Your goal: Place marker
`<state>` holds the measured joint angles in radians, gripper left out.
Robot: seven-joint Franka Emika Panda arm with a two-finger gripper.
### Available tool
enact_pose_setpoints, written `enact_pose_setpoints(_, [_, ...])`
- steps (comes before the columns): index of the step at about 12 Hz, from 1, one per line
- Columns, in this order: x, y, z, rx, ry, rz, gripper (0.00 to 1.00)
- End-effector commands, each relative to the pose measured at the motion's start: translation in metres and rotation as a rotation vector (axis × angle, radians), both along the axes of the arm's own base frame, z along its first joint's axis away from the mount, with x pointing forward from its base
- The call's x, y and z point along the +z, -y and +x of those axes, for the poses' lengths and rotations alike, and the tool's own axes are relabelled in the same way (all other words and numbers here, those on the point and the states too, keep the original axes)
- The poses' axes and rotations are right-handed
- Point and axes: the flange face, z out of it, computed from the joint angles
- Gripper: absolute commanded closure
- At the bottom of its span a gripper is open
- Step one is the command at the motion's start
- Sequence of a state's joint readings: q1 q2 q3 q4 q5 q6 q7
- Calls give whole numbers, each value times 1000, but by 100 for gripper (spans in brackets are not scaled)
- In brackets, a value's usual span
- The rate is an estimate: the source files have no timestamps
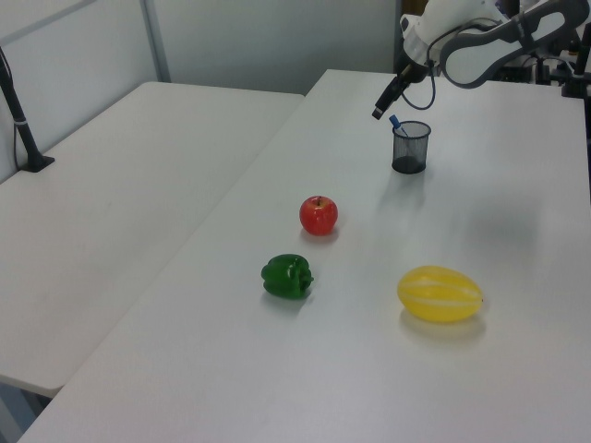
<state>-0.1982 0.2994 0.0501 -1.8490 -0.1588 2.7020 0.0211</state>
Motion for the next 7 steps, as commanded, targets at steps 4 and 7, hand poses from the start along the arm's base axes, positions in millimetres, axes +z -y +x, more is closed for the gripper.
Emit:
enact_pose_setpoints(4, [43, -97, -15, 57, -92, 26, 0])
enact_pose_setpoints(7, [73, -153, -30, 67, -180, 32, 0])
